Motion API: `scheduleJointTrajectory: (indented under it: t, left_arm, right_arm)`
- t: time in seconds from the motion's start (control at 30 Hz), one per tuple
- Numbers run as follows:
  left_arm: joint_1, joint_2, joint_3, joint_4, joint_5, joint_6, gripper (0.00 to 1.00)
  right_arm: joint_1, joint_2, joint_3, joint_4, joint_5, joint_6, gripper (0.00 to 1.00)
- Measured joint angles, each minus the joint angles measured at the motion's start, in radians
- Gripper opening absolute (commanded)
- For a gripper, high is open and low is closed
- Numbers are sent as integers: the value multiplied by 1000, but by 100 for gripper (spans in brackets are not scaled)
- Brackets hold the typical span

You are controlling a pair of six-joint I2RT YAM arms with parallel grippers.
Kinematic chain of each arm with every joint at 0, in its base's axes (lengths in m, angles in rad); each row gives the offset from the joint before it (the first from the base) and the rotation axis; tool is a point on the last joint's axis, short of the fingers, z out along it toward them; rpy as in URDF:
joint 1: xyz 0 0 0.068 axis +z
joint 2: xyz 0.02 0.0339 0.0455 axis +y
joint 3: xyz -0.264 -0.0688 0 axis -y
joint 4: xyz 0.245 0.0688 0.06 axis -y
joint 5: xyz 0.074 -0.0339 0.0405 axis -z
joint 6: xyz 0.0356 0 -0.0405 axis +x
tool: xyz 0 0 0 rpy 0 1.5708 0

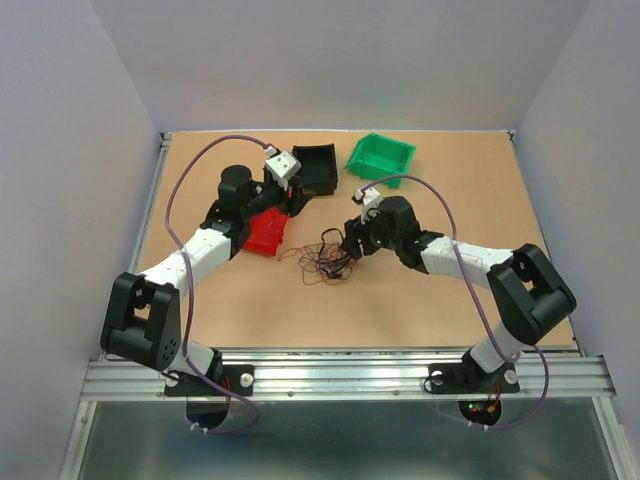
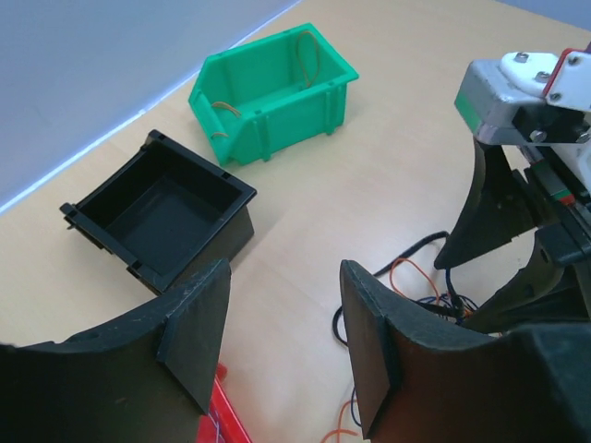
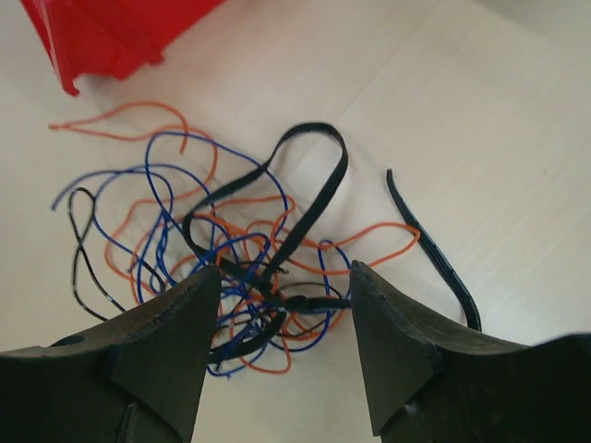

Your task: Untangle the cables

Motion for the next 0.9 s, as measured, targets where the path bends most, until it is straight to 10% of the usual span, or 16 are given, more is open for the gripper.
scheduleJointTrajectory:
  t: [0.57, 0.7, 0.77, 0.9]
  left_arm:
    - [-157, 2, 18, -262, 255, 319, 67]
    - [-151, 17, 21, -273, 238, 332, 67]
    - [-150, 26, 22, -273, 212, 324, 66]
    - [-141, 27, 22, -249, 169, 296, 67]
  right_arm:
    - [-12, -27, -109, 38, -114, -104, 63]
    - [-12, 24, -108, 87, -116, -98, 38]
    - [-12, 55, -106, 105, -113, -92, 2]
    - [-12, 50, -106, 114, -106, -61, 0]
